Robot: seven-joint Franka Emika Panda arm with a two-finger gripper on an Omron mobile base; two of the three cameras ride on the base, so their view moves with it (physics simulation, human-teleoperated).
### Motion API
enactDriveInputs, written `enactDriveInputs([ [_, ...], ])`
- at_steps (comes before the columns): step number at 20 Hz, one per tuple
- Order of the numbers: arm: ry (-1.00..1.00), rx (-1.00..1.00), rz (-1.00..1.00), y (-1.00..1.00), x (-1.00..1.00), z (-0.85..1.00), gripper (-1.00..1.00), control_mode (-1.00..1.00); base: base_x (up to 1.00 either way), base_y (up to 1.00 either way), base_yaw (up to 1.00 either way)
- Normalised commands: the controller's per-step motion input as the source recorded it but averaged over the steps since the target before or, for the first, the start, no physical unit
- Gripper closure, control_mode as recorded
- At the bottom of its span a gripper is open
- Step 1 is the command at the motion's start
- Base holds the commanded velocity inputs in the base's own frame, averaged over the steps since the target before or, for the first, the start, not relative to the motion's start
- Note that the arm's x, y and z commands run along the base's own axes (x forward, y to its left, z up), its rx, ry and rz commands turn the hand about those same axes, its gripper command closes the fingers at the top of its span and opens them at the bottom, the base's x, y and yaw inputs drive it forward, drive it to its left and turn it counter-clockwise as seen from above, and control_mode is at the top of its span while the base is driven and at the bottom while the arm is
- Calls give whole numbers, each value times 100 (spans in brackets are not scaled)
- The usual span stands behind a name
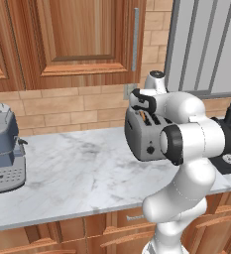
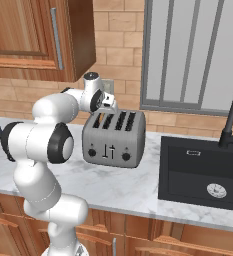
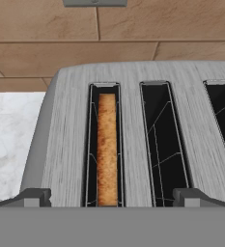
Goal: Start the toaster. Once the lever pops up, take the bread to the plate on the dining counter.
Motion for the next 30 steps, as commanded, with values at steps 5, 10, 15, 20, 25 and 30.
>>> enactDriveInputs([
  [5, 0, 0, 0, 0, 0, 0, -100, -100, 0, 0, 0],
  [10, 0, 0, 0, 0, 0, 0, -100, -100, 0, 0, 0],
  [15, 0, 0, 0, 0, 0, 0, -100, -100, 0, 0, 0],
  [20, 0, 0, 0, 0, 0, 0, -100, -100, 0, 0, 0],
  [25, 0, 0, 0, 0, 0, 0, -100, -100, 0, 0, 0],
  [30, 0, 0, 0, 0, 0, 0, -100, -100, 0, 0, 0],
])
